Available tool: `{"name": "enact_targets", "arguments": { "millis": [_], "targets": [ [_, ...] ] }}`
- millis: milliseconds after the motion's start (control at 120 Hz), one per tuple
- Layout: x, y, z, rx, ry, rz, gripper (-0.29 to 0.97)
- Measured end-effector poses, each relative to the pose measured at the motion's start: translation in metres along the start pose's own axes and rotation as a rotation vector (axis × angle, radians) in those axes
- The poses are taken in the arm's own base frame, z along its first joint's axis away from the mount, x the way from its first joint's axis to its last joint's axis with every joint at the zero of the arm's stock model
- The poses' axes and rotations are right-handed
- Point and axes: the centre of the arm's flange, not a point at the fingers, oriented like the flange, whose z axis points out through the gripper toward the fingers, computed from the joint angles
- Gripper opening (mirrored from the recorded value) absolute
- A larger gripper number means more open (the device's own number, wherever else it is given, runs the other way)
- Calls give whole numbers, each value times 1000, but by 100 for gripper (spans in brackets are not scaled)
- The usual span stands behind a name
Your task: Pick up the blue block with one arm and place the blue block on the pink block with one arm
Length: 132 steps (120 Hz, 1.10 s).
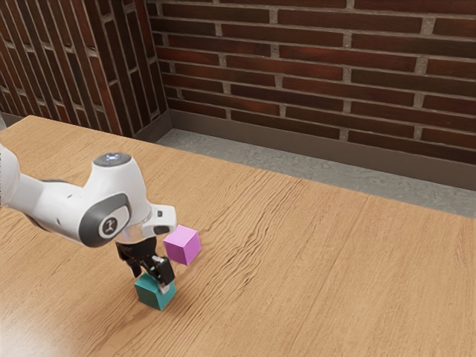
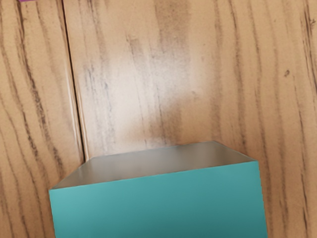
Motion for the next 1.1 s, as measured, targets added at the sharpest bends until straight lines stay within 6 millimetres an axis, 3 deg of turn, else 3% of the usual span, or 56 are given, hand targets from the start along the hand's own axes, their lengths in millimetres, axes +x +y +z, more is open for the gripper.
{"name": "enact_targets", "arguments": {
  "millis": [283, 1100],
  "targets": [
    [9, 0, 10, -2, 5, 0, 68],
    [2, 1, 17, -7, -16, -14, 68]
  ]
}}
